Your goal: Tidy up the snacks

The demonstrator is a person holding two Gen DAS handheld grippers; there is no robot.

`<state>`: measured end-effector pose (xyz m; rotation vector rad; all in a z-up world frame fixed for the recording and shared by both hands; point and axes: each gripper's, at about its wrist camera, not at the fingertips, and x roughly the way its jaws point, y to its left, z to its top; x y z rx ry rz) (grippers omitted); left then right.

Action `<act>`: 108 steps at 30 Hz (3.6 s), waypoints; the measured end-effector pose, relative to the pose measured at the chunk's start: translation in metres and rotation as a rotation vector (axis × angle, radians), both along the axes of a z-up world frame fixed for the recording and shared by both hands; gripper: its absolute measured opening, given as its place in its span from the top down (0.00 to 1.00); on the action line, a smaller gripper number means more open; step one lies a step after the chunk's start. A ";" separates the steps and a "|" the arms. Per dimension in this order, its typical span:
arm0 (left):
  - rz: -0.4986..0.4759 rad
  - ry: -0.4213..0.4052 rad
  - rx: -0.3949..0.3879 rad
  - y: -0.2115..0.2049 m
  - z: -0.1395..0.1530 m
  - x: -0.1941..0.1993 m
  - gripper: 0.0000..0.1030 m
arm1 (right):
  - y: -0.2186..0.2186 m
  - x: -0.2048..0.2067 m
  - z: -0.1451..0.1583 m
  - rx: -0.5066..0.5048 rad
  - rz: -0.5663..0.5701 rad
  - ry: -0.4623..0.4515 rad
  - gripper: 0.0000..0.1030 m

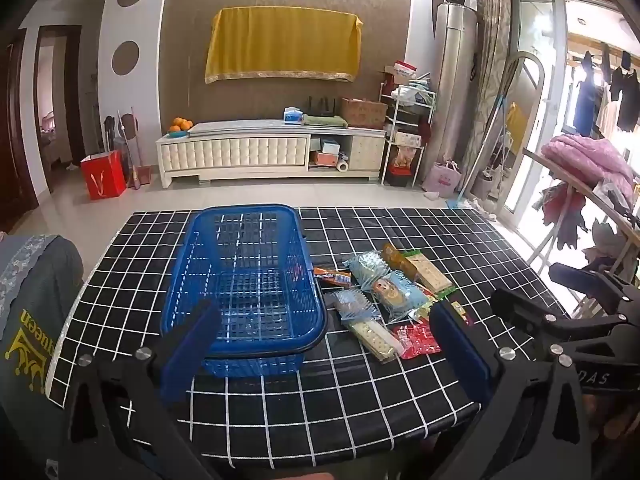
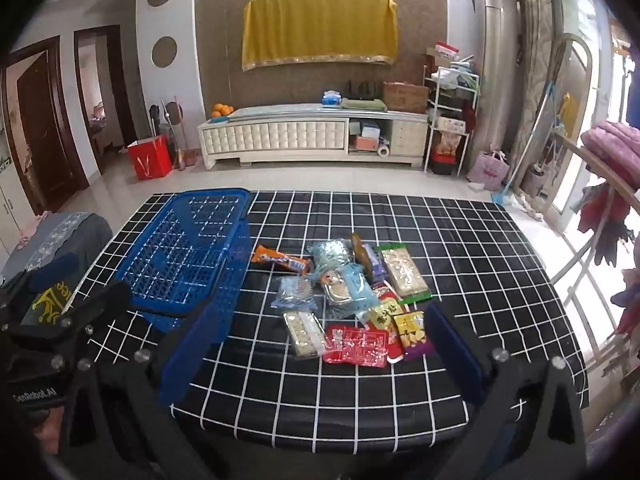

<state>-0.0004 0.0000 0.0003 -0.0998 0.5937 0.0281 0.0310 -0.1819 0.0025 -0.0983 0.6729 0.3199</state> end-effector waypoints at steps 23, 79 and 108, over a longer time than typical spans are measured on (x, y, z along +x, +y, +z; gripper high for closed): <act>-0.007 0.026 -0.029 0.002 -0.003 0.001 0.00 | -0.006 -0.004 0.007 0.019 0.002 0.017 0.00; -0.011 0.031 -0.032 0.002 -0.007 0.002 0.00 | -0.006 -0.003 0.006 0.025 0.010 0.031 0.00; -0.047 0.054 -0.021 -0.017 0.012 0.045 0.00 | -0.045 0.026 0.025 0.103 -0.037 -0.026 0.00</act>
